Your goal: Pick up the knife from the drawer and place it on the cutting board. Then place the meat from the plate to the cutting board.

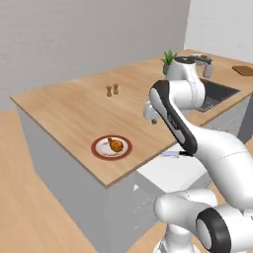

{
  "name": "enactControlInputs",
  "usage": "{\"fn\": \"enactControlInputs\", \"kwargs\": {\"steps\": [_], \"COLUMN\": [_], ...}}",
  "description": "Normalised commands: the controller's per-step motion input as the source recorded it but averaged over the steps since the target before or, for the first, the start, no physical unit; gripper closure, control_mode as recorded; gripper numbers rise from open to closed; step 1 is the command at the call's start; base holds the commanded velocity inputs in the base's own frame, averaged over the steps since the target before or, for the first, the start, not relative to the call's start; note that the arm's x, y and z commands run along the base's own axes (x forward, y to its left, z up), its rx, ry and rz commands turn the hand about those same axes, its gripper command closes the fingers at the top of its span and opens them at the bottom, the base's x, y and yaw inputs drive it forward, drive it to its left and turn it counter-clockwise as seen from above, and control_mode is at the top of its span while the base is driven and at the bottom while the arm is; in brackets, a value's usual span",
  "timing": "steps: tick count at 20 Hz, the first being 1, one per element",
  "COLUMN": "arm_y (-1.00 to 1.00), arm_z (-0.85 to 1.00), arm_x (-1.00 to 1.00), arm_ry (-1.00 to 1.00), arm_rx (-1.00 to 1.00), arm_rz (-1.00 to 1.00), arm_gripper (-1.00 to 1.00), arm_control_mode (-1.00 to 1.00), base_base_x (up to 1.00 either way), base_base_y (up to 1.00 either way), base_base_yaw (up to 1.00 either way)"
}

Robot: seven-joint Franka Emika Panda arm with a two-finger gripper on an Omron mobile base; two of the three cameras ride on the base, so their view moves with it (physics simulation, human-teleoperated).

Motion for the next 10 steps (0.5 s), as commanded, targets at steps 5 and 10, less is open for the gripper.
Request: {"fn": "enactControlInputs", "kwargs": {"steps": [5, 10], "arm_y": [0.0, 0.0], "arm_z": [0.0, 0.0], "arm_x": [0.0, 0.0], "arm_ry": [0.0, 0.0], "arm_rx": [0.0, 0.0], "arm_rz": [0.0, 0.0], "arm_gripper": [-1.0, -1.0], "arm_control_mode": [1.0, 1.0], "base_base_x": [0.0, 0.0], "base_base_y": [0.39, 0.42], "base_base_yaw": [-0.78, -0.76]}}
